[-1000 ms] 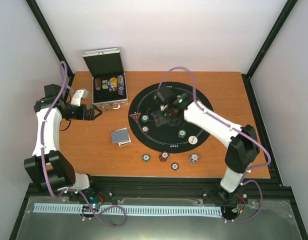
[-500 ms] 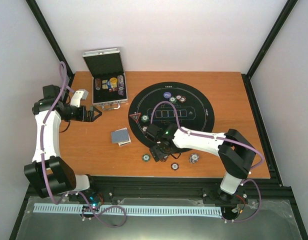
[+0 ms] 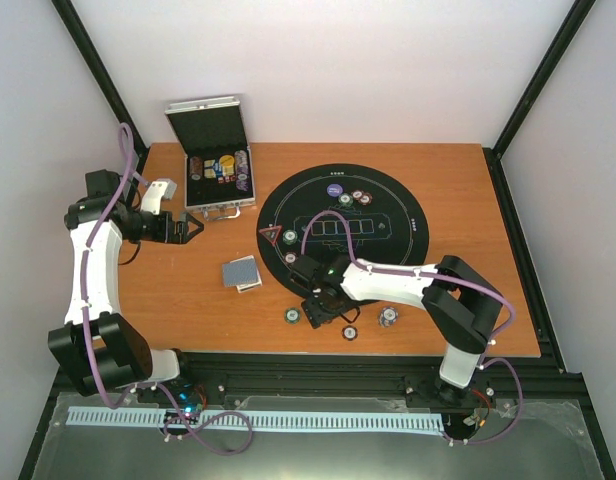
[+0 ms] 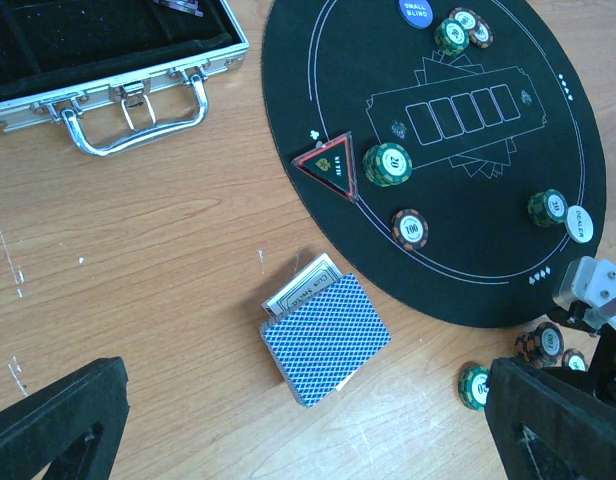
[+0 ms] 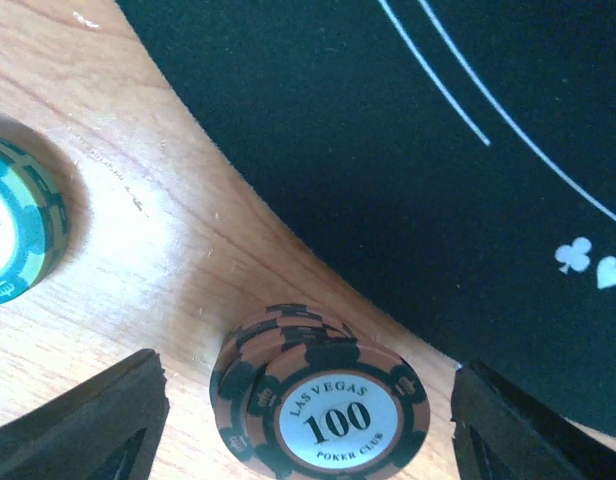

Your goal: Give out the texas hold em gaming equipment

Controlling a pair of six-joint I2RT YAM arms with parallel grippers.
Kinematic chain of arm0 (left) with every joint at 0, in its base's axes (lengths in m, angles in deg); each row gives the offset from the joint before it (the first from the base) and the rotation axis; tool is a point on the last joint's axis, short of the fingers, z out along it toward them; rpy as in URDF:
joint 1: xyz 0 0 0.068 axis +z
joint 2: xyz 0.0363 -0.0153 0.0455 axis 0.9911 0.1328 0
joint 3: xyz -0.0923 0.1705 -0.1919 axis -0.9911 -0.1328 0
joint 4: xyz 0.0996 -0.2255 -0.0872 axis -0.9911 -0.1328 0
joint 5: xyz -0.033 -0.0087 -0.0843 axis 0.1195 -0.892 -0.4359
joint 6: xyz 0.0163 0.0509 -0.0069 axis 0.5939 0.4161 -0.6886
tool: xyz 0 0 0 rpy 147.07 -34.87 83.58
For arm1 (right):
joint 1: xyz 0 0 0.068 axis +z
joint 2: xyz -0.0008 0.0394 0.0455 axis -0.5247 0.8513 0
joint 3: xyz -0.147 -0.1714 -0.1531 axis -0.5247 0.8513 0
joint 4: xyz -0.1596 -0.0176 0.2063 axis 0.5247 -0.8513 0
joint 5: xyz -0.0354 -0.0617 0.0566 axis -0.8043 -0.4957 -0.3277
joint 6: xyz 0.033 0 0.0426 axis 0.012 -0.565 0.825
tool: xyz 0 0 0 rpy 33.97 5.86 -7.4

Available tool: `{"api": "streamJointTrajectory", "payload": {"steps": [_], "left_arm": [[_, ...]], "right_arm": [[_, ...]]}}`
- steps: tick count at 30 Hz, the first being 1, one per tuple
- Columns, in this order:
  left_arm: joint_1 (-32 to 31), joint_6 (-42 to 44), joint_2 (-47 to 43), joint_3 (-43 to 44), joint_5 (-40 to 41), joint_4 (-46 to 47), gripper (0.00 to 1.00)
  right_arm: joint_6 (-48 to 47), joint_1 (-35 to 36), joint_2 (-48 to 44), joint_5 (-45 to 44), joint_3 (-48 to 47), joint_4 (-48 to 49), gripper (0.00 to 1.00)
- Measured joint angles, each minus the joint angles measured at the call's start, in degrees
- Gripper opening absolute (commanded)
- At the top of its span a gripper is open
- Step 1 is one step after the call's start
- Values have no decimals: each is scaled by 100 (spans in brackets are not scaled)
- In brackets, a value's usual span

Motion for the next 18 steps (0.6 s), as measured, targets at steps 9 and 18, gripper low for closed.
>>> {"api": "streamJointTrajectory", "payload": {"steps": [9, 18], "left_arm": [[0, 0, 2, 0, 0, 0, 100], [0, -2, 2, 0, -2, 0, 100]], "right_arm": [[-13, 0, 70, 46, 63, 179, 55], [-61, 0, 68, 35, 61, 168, 45]]}}
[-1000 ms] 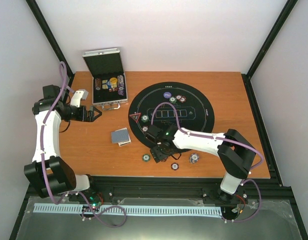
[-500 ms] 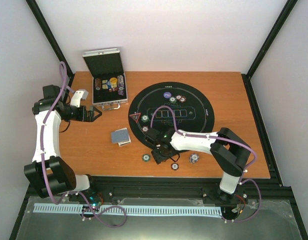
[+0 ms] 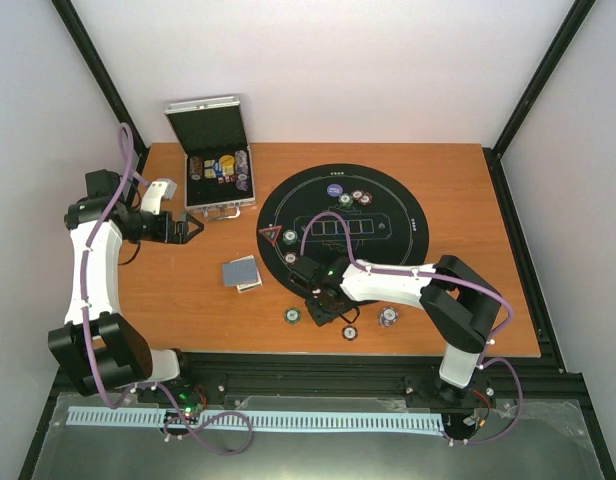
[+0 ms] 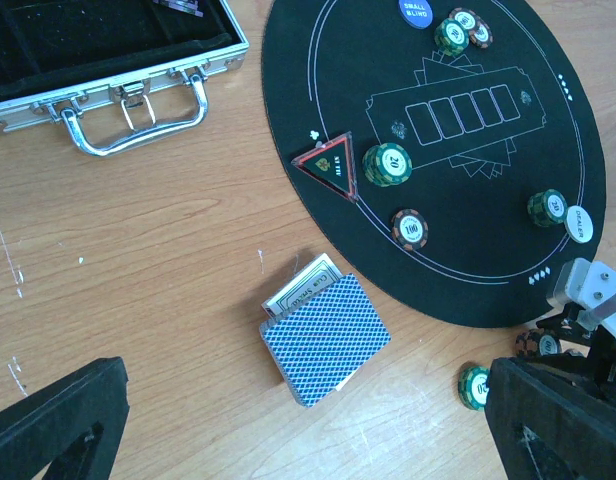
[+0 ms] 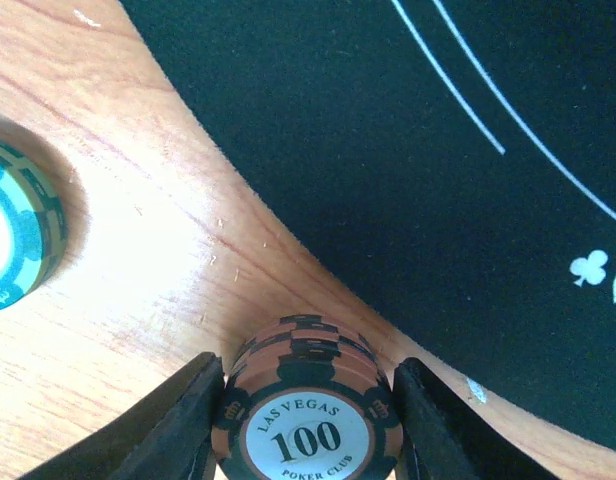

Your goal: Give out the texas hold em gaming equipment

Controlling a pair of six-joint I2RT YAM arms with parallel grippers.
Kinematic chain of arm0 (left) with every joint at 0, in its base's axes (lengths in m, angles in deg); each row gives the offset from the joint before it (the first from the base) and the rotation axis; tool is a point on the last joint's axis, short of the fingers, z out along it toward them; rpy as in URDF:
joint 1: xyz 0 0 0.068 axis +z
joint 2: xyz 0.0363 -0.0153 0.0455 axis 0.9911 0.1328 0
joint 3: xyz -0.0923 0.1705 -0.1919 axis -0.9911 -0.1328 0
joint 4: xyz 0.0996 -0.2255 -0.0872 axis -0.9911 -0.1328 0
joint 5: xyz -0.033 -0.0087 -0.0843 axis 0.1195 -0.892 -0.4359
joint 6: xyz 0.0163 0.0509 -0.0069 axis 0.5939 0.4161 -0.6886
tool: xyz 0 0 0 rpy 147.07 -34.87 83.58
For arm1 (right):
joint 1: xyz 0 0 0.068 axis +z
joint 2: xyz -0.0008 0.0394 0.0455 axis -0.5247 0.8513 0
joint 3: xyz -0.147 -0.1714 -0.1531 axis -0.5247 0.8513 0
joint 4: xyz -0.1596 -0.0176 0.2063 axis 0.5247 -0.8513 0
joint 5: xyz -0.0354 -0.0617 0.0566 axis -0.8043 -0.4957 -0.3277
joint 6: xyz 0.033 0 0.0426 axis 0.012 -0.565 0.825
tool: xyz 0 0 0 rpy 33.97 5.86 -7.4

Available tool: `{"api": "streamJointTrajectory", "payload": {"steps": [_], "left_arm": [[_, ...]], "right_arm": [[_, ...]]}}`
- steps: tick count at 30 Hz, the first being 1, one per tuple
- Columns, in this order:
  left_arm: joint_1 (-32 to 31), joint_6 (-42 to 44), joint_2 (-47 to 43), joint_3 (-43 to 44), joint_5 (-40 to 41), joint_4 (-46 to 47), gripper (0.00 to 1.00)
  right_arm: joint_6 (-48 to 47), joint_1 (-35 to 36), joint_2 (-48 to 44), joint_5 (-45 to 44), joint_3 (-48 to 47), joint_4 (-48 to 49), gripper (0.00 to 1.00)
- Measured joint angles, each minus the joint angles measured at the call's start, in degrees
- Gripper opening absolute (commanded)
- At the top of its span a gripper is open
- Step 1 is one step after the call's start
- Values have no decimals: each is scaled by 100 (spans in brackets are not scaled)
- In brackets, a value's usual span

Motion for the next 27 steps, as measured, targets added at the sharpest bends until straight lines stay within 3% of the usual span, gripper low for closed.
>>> {"api": "streamJointTrajectory", "payload": {"steps": [19, 23, 27], "left_arm": [[0, 0, 0, 0, -48, -15, 100], [0, 2, 0, 0, -48, -50, 100], [0, 2, 0, 0, -48, -83, 100]], "right_arm": [[-37, -79, -356, -33, -330, -468, 42], [-122, -490, -688, -87, -350, -619, 42], [-269, -1436, -1054, -181, -367, -713, 42]]}}
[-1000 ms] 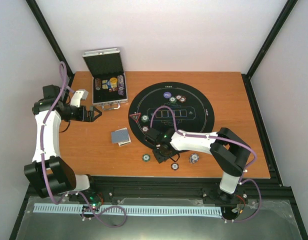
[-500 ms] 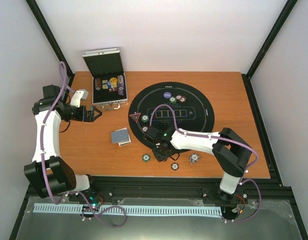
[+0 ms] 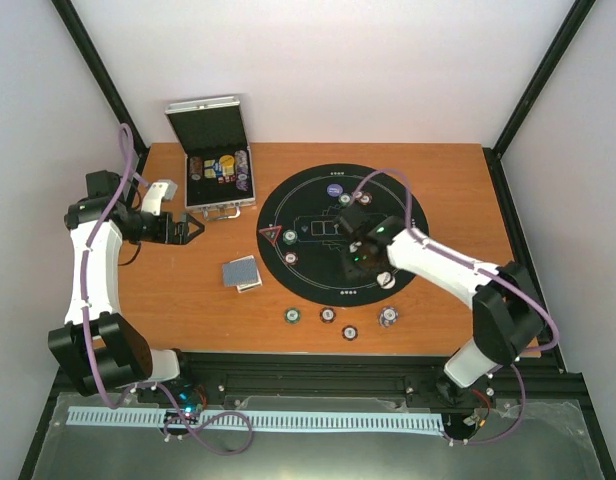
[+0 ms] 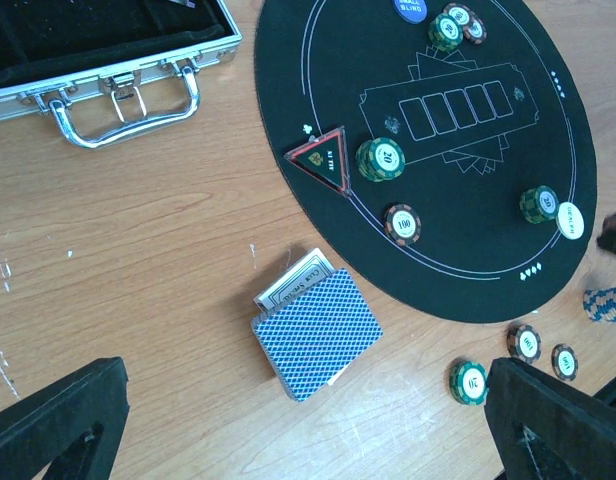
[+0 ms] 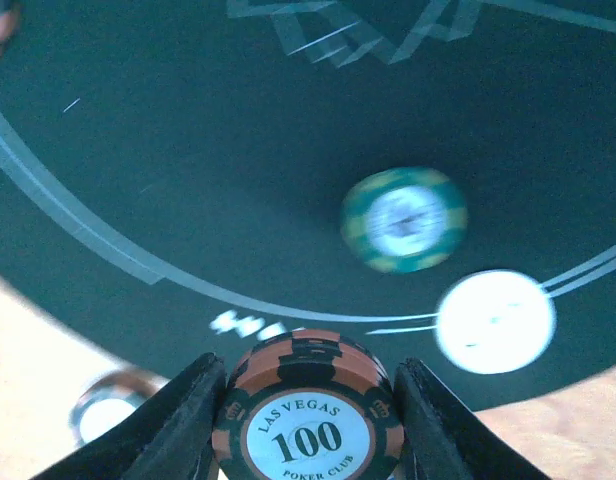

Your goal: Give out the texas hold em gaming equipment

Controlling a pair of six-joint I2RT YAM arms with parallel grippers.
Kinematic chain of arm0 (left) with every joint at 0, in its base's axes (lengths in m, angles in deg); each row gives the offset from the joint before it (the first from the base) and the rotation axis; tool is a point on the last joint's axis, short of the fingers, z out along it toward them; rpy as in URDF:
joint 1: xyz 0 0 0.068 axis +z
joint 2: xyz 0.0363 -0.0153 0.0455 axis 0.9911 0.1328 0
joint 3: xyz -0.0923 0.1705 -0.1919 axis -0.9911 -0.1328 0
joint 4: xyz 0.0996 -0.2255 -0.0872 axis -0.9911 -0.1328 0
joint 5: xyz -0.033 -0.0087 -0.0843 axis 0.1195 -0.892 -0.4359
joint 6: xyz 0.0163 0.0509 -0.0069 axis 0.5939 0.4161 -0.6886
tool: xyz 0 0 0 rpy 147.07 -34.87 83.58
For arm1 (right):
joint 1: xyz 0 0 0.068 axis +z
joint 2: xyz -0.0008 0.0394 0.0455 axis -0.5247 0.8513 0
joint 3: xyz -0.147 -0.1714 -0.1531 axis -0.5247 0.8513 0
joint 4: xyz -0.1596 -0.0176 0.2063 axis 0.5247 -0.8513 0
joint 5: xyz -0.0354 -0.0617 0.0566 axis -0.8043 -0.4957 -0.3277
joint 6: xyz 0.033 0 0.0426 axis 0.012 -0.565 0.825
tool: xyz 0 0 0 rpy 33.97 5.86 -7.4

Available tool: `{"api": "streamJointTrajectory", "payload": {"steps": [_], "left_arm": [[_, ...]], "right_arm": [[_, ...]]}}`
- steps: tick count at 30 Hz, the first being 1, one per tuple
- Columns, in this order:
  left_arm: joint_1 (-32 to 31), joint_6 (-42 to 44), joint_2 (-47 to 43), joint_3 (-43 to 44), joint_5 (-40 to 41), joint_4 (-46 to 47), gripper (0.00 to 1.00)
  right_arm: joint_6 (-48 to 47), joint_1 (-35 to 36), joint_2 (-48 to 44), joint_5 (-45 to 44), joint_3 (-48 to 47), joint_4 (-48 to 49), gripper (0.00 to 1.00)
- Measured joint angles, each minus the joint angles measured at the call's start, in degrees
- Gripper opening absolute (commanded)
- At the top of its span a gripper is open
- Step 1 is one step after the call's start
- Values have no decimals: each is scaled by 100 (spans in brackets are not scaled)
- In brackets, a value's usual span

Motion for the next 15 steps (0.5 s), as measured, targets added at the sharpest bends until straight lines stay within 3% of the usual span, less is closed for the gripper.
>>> {"api": "streamJointTrajectory", "payload": {"steps": [6, 15], "left_arm": [[0, 0, 0, 22, 0, -22, 100], [0, 0, 9, 197, -28, -52, 100]], "right_arm": [[-284, -1390, -111, -66, -46, -7, 42], [-551, -2262, 612, 7, -57, 348, 42]]}}
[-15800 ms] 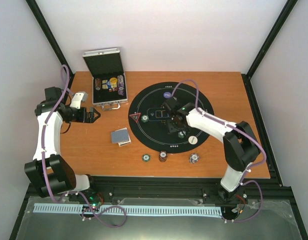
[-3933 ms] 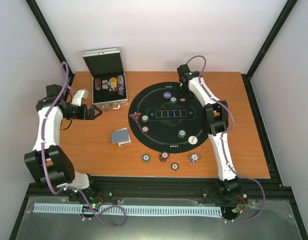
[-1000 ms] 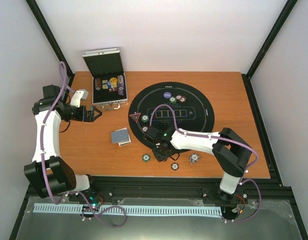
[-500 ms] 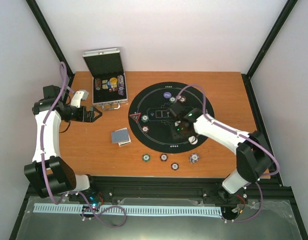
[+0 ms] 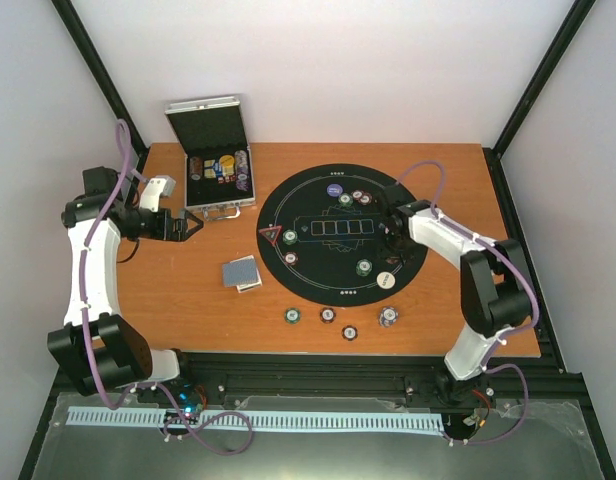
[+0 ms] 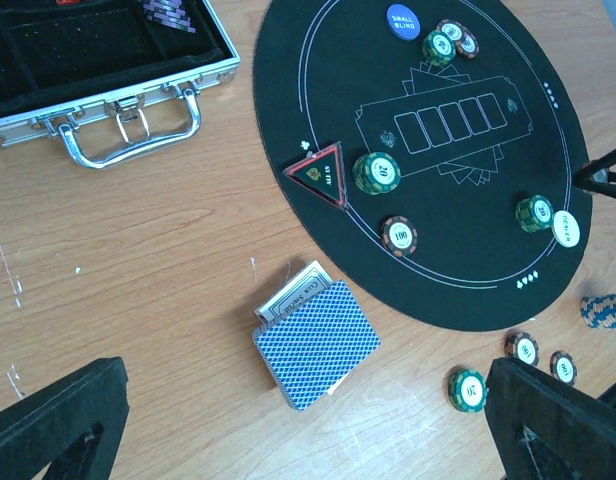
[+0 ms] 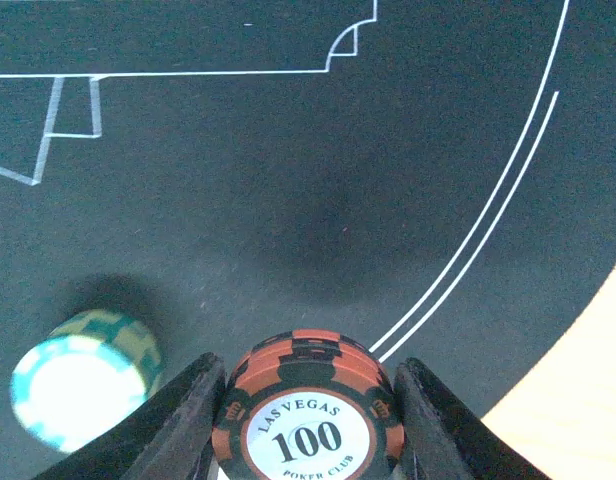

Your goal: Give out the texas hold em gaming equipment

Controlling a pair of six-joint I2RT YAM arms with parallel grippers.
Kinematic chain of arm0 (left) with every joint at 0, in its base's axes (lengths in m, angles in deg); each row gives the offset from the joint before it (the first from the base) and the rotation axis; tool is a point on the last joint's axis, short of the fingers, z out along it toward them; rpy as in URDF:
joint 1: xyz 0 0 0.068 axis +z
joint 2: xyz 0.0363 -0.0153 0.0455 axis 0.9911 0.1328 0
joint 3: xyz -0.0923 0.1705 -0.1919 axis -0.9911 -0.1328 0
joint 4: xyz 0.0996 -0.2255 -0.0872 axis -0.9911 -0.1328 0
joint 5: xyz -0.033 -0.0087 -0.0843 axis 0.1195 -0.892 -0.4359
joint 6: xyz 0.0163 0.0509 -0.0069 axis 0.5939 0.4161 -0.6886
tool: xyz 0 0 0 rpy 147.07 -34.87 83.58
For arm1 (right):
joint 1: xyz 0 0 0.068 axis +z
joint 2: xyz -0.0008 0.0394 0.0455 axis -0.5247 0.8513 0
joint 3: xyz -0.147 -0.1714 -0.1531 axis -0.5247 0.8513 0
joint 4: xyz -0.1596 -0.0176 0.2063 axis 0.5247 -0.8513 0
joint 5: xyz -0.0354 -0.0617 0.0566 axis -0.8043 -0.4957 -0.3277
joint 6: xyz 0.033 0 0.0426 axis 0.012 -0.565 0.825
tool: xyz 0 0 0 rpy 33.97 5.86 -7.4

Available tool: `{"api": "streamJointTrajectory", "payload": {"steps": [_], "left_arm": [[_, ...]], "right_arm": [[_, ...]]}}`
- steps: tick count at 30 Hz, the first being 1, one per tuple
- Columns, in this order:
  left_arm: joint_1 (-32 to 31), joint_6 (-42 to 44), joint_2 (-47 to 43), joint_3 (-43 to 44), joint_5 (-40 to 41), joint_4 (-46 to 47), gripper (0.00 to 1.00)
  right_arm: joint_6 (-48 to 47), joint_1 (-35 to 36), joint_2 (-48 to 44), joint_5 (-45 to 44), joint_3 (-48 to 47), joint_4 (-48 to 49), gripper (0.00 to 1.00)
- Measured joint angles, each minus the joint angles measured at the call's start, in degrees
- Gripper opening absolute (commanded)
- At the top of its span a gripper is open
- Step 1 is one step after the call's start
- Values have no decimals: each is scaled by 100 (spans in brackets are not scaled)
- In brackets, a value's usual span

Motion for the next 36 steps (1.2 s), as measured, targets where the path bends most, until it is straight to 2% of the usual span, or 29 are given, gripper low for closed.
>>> {"api": "streamJointTrajectory", "payload": {"steps": [12, 17, 20, 26, 31, 36], "left_arm": [[0, 0, 68, 7, -39, -2, 100], [0, 13, 70, 7, -37, -2, 100], [0, 39, 70, 7, -37, -2, 100], [0, 61, 70, 7, -37, -2, 100], [0, 63, 70, 7, -37, -2, 100], [0, 61, 70, 7, -50, -4, 100]], "right_arm": [[-24, -223, 807, 2, -251, 354, 44], [-26, -225, 990, -15, -251, 413, 53], [-11, -225, 1040, -17, -251, 431, 64], [39, -227, 1025, -111, -251, 402, 74], [164, -223, 538, -260, -245, 144, 79], [470, 63, -887, -415, 133, -28, 81]]}}
